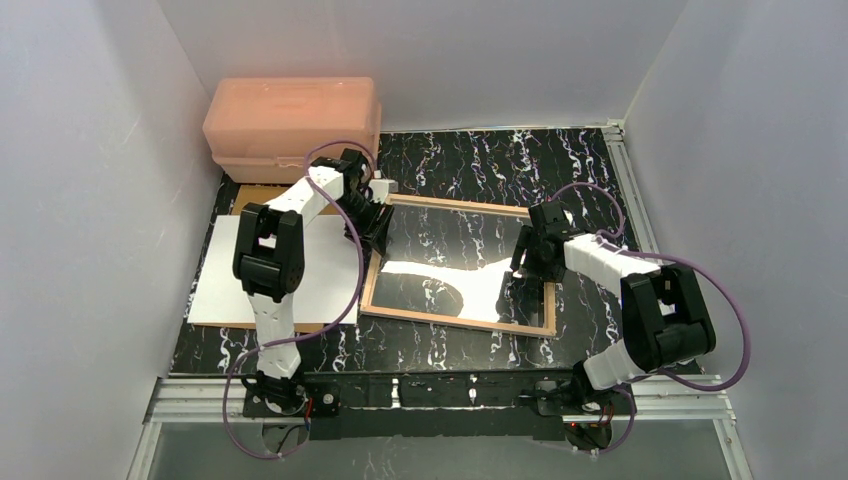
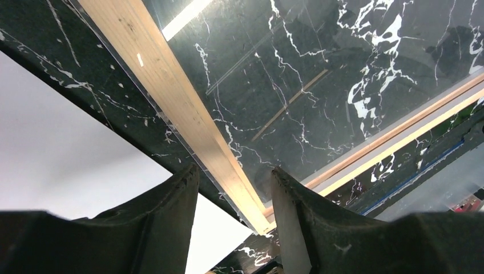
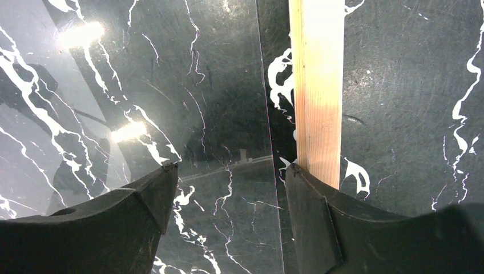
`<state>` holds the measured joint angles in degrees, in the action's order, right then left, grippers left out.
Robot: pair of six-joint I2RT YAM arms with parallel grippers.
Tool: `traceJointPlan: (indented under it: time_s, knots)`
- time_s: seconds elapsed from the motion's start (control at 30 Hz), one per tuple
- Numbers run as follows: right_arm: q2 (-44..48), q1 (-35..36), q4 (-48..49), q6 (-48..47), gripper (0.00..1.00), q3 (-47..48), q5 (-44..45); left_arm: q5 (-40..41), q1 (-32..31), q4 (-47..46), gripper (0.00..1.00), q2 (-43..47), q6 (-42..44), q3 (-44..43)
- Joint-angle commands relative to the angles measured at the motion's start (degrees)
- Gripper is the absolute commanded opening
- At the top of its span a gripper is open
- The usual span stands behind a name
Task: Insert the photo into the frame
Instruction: Pick up the photo frame item at the center of the board.
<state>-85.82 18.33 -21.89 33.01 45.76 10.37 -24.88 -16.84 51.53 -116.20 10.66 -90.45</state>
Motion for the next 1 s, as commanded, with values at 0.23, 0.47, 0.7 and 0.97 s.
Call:
traceJointPlan:
  time_s: [0.23, 0.47, 0.7, 0.97]
  knots:
    - [-0.51, -0.51, 1.26, 1.99, 0.77, -3.8, -2.01, 2.72, 0.09, -2.26, 0.49, -0.17, -1.95, 1.91]
    - [0.0, -0.6, 1.63, 2.18, 0.77, -4.26, -2.2, -2.07, 0.95, -1.73, 0.46, -2.42, -3.09, 0.88]
    - [0.41, -0.91, 5.38, 4.03, 0.77, -5.71, -7.65, -6.4, 3.48, -0.33, 0.31, -2.24, -3.07, 0.33]
    - [0.09, -1.01, 6.2, 4.6, 0.77, -6.24, -8.94, -10.07, 3.84, 0.24, 0.2, 1.55, -3.66, 0.48]
